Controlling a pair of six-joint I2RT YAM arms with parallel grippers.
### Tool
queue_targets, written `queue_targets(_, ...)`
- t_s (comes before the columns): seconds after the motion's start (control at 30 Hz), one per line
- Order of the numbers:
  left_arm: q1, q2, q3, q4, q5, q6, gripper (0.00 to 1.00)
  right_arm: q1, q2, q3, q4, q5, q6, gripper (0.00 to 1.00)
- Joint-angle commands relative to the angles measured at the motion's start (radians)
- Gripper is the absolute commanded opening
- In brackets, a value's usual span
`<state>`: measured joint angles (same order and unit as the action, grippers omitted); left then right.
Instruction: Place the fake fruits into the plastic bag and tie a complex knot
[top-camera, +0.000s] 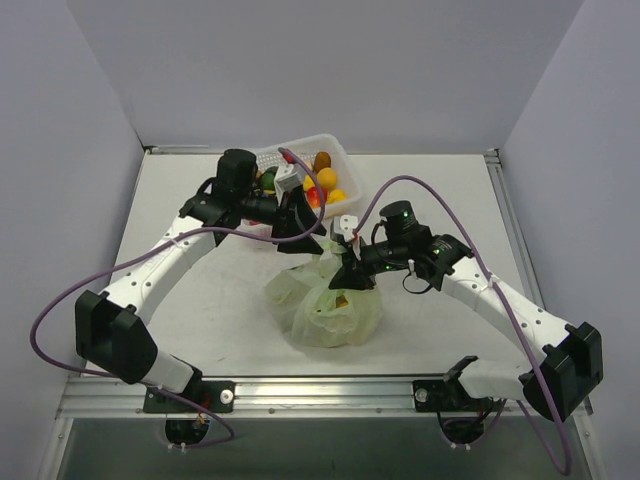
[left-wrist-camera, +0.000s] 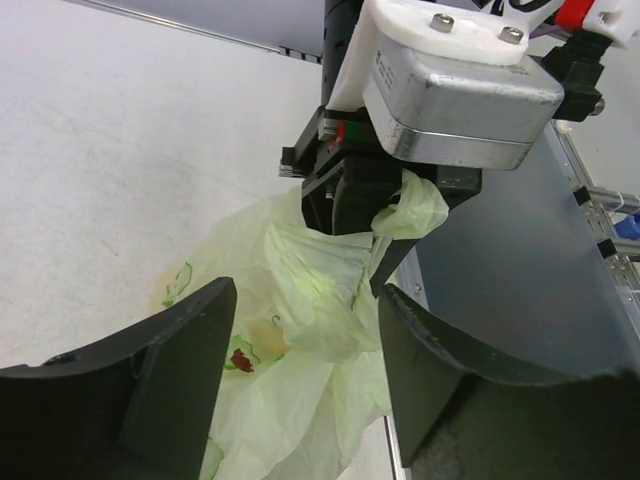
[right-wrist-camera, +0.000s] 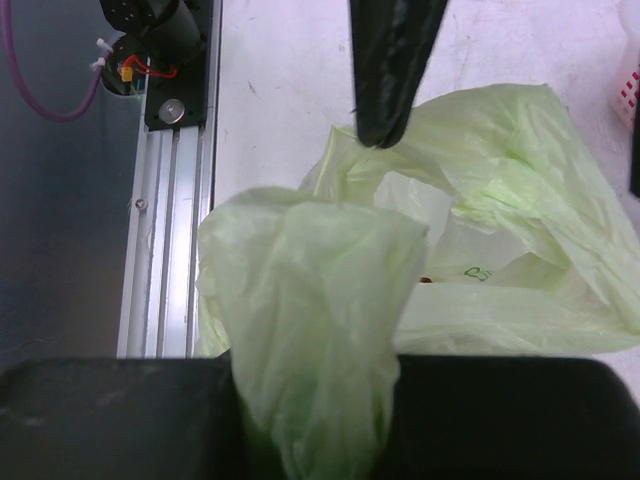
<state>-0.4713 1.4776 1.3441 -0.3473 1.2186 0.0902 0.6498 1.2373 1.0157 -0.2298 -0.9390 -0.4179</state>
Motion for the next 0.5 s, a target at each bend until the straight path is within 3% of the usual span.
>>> queue_targets(0.0,-0.023,0.010,0.006,-0.021,0.027,0.005,0.67,0.007,-0.033,0.026,-0.003,0.006,-0.025,0.00)
queue_targets(0.07,-0.032,0.015,0.009,-0.027,0.007,0.005,0.62,0.008,-0.038,0.026,-0.003,0.011,-0.028,0.00)
queue_targets(0.13,-0.033,0.019,0.027,-0.036,-0.017,0.003,0.46,0.007,-0.041,0.023,-0.003,0.020,-0.032,0.00)
queue_targets(0.17,-0.032,0.023,0.038,-0.042,-0.028,0.005,0.36,0.005,-0.041,0.023,-0.003,0.034,-0.030,0.00)
queue_targets(0.2,-0.029,0.024,0.047,-0.056,-0.034,0.009,0.18,0.005,-0.042,0.021,-0.002,0.043,-0.022,0.00)
queue_targets(0.27,-0.015,0.013,0.078,-0.065,-0.062,0.032,0.01,0.005,-0.045,0.014,0.024,0.139,0.020,0.00)
queue_targets(0.4,0.002,-0.016,0.138,-0.067,-0.122,0.089,0.00,-0.024,-0.027,0.020,0.046,0.329,0.308,0.00)
queue_targets(0.47,0.005,-0.017,0.191,-0.061,-0.189,0.105,0.00,-0.058,-0.022,0.014,0.047,0.361,0.531,0.00)
